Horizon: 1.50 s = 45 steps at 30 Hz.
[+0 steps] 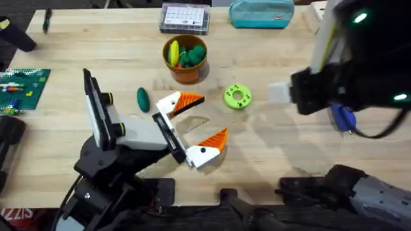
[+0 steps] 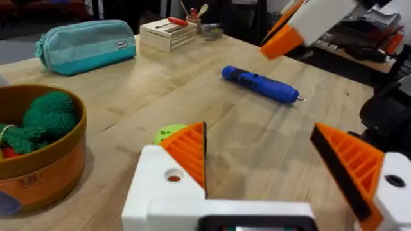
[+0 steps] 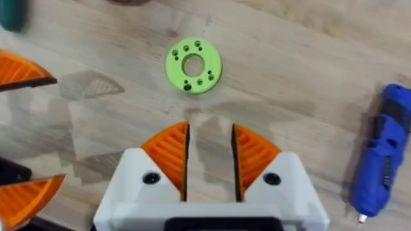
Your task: Pick up the gripper from the table and insert it into the empty holder that is missing its gripper. Then pick up a screw, insert it into the mounting hole, and use the screwdriver to tighten it. Finally, clean up the table by picking up the vegetable and placing it into the bucket.
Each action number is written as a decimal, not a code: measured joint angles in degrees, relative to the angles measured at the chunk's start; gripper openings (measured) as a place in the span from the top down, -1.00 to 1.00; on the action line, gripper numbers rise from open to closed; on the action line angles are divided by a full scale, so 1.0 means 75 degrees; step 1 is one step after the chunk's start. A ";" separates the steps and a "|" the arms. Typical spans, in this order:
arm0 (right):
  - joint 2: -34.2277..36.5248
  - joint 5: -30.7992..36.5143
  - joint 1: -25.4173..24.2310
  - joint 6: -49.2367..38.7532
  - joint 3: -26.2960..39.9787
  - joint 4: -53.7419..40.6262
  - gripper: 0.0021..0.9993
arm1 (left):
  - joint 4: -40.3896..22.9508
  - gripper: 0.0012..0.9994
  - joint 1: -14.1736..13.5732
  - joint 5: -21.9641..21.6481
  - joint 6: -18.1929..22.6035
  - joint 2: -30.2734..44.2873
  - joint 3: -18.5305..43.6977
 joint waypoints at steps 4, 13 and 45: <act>0.0000 -0.0070 0.0160 0.0245 -0.1001 0.0779 0.25 | 0.0000 -0.98 0.0000 0.0000 0.0000 0.0003 0.0000; 0.0457 -0.0211 0.0319 0.0306 -0.2308 0.2465 0.25 | 0.0000 -0.98 0.0000 0.0000 0.0000 0.0002 0.0000; 0.3061 -0.0120 0.0319 -0.0987 -0.2371 0.4409 0.25 | 0.0000 -0.98 0.0000 0.0000 0.0000 0.0000 0.0000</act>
